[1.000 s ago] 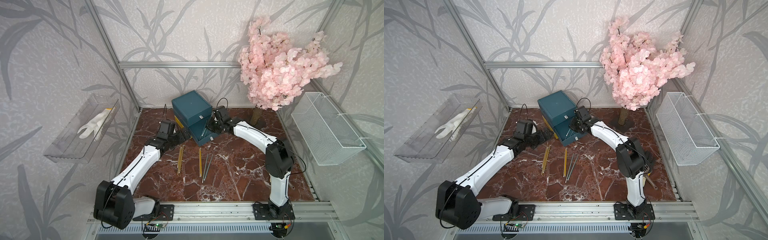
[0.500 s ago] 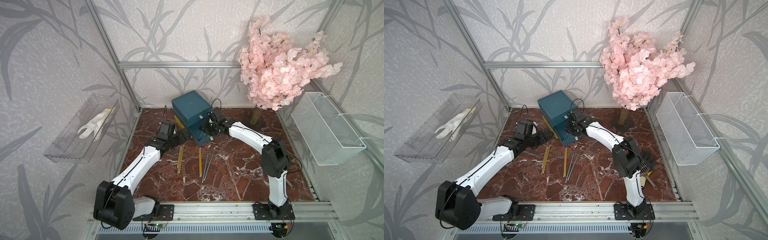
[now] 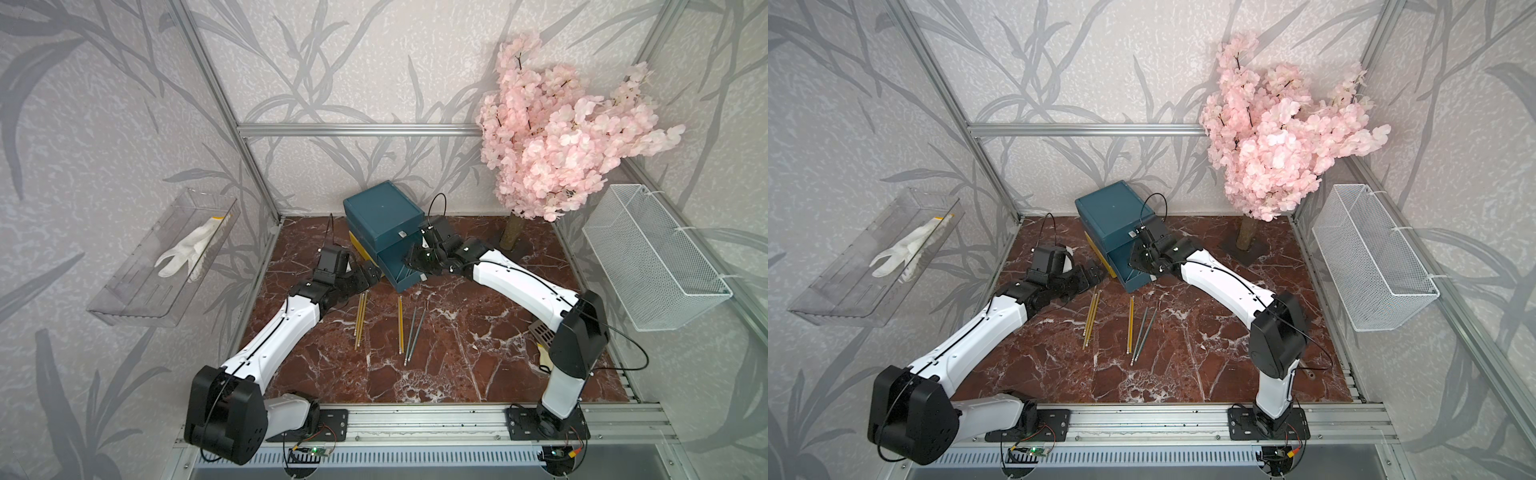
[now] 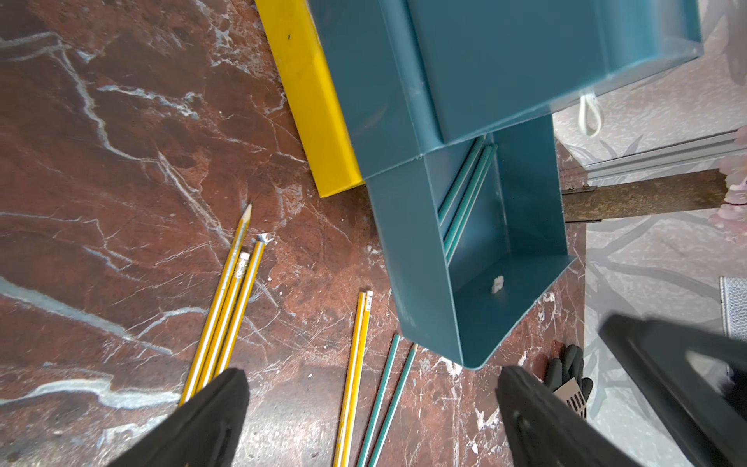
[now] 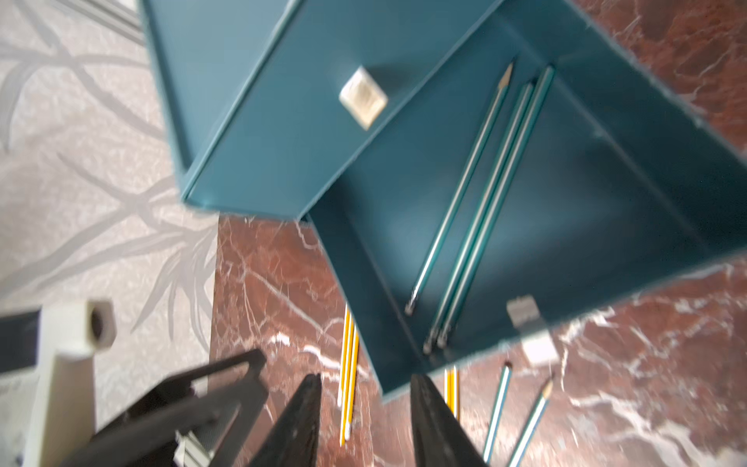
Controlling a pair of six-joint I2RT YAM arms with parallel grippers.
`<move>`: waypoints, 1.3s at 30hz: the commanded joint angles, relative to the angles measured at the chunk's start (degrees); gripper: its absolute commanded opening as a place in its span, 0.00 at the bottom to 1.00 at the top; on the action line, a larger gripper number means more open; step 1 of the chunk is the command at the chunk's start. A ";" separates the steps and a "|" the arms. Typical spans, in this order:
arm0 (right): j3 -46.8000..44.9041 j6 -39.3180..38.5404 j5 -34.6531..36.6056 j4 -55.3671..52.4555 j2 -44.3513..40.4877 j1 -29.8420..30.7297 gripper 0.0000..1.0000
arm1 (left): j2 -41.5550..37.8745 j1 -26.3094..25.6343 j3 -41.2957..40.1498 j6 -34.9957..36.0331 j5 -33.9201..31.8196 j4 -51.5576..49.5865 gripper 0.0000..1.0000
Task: Please place the pencils in the drawer according to their color
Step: Place the pencil in the drawer, then pick up the pencil from the center of the board.
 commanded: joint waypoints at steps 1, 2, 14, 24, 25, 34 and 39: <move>-5.06 -1.35 4.07 -3.38 -3.53 2.30 0.40 | -2.35 0.30 -1.41 2.30 -0.83 -1.38 1.00; -6.94 -1.23 4.42 -3.25 -4.07 3.01 0.40 | -2.62 0.30 -1.67 2.67 -1.05 -1.87 1.00; -22.66 1.13 7.27 -4.75 -6.06 13.33 0.40 | -4.05 0.21 -4.15 5.33 -0.13 -4.28 1.00; -22.00 -0.35 6.39 -6.92 2.52 15.93 0.37 | -2.51 -0.87 -5.05 3.92 1.14 -3.45 1.00; -21.61 -0.47 6.31 -6.90 3.19 15.98 0.37 | -2.50 -0.98 -5.07 3.71 1.21 -3.24 1.00; -19.37 -0.83 5.88 -6.89 6.57 15.97 0.35 | -1.76 -1.55 -5.15 3.37 0.94 -2.77 1.00; -17.99 -0.98 5.77 -6.98 8.13 15.97 0.35 | -1.85 -1.55 -5.24 3.38 0.86 -2.65 1.00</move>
